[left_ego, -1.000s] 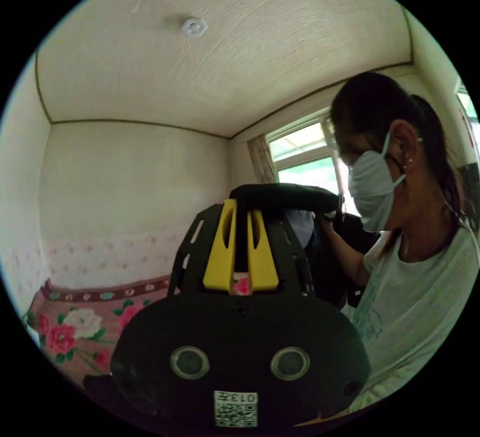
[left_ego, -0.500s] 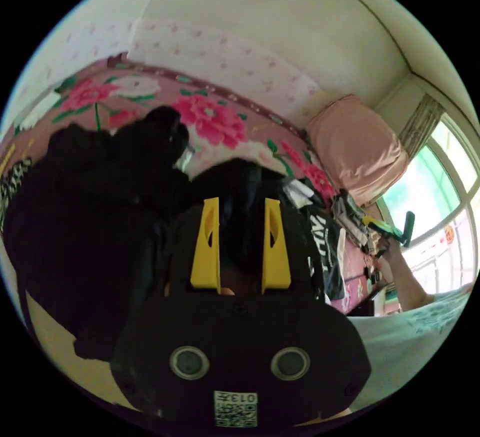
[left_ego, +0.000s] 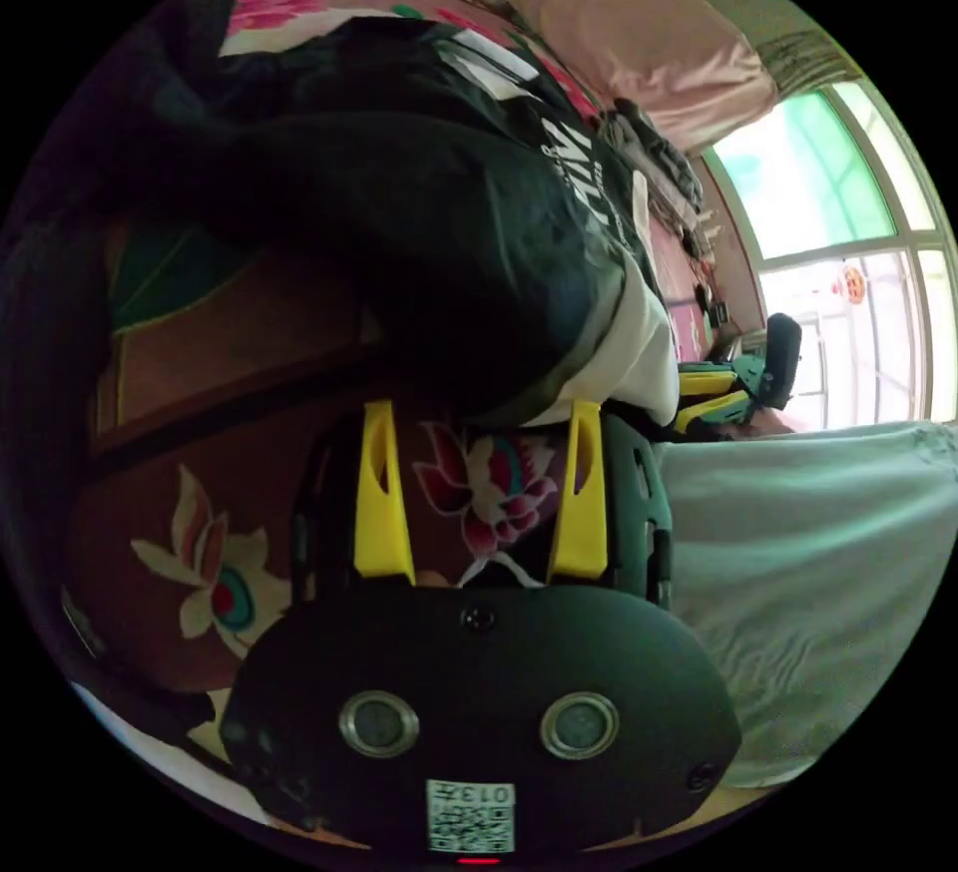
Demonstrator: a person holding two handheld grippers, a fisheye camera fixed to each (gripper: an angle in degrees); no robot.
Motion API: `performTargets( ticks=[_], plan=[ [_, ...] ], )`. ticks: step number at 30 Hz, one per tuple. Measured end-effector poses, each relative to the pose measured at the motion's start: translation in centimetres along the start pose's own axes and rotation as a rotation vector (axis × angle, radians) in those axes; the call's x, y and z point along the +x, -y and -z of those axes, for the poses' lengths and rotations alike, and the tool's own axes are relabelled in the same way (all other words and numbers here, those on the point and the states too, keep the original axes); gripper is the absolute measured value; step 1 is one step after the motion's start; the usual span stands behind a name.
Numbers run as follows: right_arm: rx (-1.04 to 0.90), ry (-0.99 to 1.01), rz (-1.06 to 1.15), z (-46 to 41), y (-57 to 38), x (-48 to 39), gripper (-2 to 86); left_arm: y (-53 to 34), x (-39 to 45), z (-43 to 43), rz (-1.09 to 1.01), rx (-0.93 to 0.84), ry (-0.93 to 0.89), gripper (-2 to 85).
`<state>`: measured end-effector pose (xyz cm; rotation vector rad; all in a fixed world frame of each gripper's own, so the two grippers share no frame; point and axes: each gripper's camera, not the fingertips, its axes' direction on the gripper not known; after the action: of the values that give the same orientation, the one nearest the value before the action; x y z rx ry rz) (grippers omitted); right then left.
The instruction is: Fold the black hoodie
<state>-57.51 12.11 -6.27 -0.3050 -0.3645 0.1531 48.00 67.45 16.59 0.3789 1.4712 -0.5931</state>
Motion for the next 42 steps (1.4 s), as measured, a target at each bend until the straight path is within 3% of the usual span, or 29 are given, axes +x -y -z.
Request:
performTargets(
  ticks=[4, 6, 9, 14, 18, 22, 23, 25, 27, 32, 34, 38, 42],
  plan=[
    [-0.198, -0.131, 0.229, -4.9, 4.1, -1.0, 12.4, 5.0, 0.3, -0.4, 0.010, -0.077, -0.007, 16.1],
    [-0.224, -0.150, 0.232, -5.6, 4.8, -0.3, 11.2, 6.8, -0.1, 0.5, 0.055, -0.096, 0.002, 9.2],
    [-0.246, -0.233, 0.214, -5.8, 5.3, 1.2, 3.9, 8.7, 0.5, 3.5, 0.013, -0.054, -0.136, 5.1],
    [0.015, 0.066, 0.127, 2.8, 5.9, 4.0, 1.2, 10.5, 4.5, 11.8, -0.213, 0.002, -0.251, 5.1],
    [0.142, 0.591, 0.362, 12.9, 3.5, 2.7, 0.7, 10.3, 6.1, 18.6, -0.218, -0.013, -0.327, 5.8],
    [0.333, 0.557, 0.431, 18.4, 0.3, 1.8, 0.8, 8.6, 6.6, 21.6, -0.270, 0.040, -0.448, 6.0],
    [0.391, 0.557, 0.404, 18.8, 0.0, 2.4, 0.8, 8.5, 6.0, 21.6, -0.261, 0.055, -0.465, 5.8],
    [0.571, 0.494, 0.088, 18.1, -0.7, 6.7, 1.2, 8.7, 1.4, 19.2, -0.110, 0.027, -0.533, 5.4],
    [0.481, 0.430, -0.215, 15.5, -1.2, 10.2, 1.7, 8.0, -2.0, 17.3, 0.021, 0.027, -0.543, 5.3],
    [0.282, 0.134, -0.406, 11.5, -7.6, 11.3, 7.2, 5.4, -5.5, 16.1, 0.181, 0.093, -0.417, 9.9],
    [0.390, 0.003, -0.654, 11.9, -13.3, 13.2, 10.4, 6.0, -5.7, 16.6, 0.202, 0.152, -0.244, 14.7],
    [0.530, -0.118, -0.943, 12.4, -19.6, 16.4, 12.4, 9.0, -6.0, 14.1, 0.278, 0.175, -0.200, 20.2],
    [0.617, -0.042, -1.099, 11.4, -21.9, 21.7, 12.8, 12.7, -5.0, 9.3, 0.353, 0.081, -0.137, 20.6]
  ],
)
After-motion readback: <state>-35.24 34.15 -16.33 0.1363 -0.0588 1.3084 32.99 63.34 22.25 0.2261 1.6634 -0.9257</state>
